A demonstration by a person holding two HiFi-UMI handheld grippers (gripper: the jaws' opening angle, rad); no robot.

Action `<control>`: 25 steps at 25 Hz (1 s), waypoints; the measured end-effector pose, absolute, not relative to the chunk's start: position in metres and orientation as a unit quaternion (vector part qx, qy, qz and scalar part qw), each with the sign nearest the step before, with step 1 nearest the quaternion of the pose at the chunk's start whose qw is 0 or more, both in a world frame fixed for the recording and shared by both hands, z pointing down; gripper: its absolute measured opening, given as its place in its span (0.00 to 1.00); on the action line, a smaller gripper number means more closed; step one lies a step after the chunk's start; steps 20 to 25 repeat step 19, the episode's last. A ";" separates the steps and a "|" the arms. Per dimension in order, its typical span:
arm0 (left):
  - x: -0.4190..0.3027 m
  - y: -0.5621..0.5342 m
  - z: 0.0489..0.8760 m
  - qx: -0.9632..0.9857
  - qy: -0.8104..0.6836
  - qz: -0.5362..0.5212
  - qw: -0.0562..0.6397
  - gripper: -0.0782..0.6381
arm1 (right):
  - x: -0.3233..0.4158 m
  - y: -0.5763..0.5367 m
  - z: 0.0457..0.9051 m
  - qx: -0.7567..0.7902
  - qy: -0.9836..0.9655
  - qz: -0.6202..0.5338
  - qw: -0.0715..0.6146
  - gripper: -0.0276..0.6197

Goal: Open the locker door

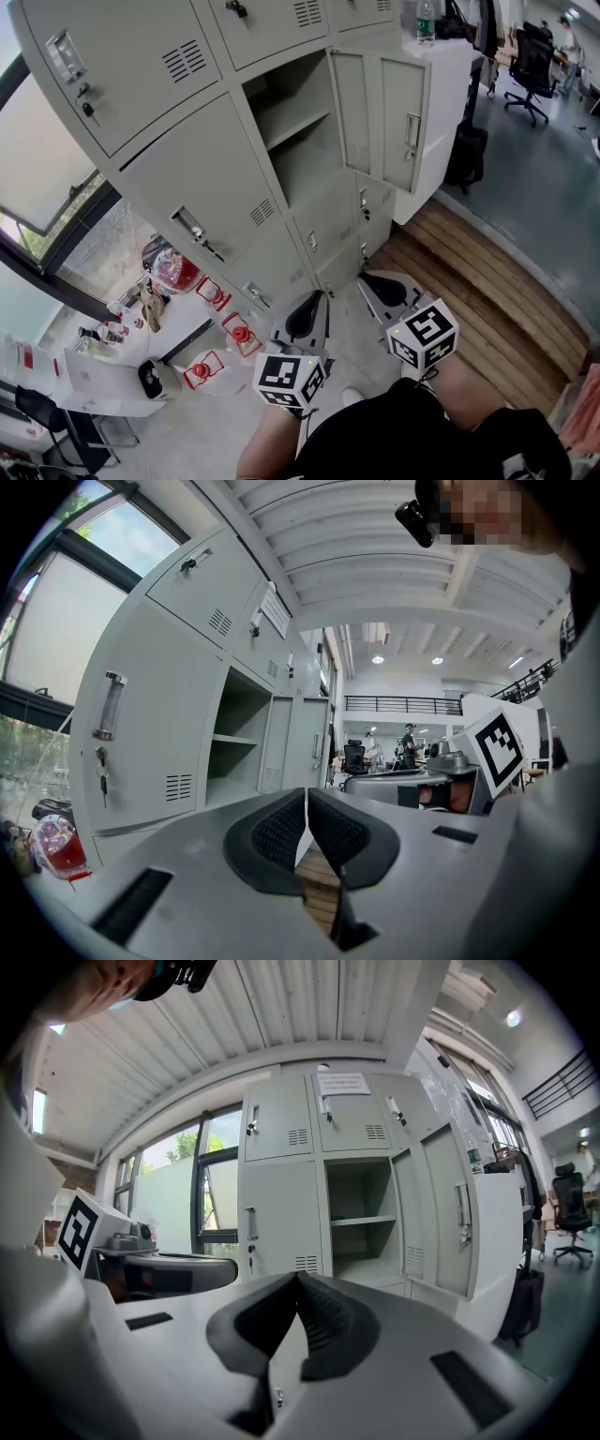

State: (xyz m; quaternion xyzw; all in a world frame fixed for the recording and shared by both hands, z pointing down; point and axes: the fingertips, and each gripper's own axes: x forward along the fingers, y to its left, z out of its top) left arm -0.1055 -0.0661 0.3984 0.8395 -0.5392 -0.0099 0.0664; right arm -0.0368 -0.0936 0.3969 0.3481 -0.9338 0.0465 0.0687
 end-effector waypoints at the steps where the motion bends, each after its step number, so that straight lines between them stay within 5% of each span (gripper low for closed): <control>1: -0.105 -0.065 0.398 0.840 -0.539 -0.010 0.066 0.14 | -0.037 -0.093 0.397 0.348 -0.934 0.047 0.068 0.13; 25: -0.105 -0.058 0.399 0.842 -0.537 0.002 0.061 0.14 | -0.040 -0.082 0.399 0.342 -0.936 0.052 0.062 0.13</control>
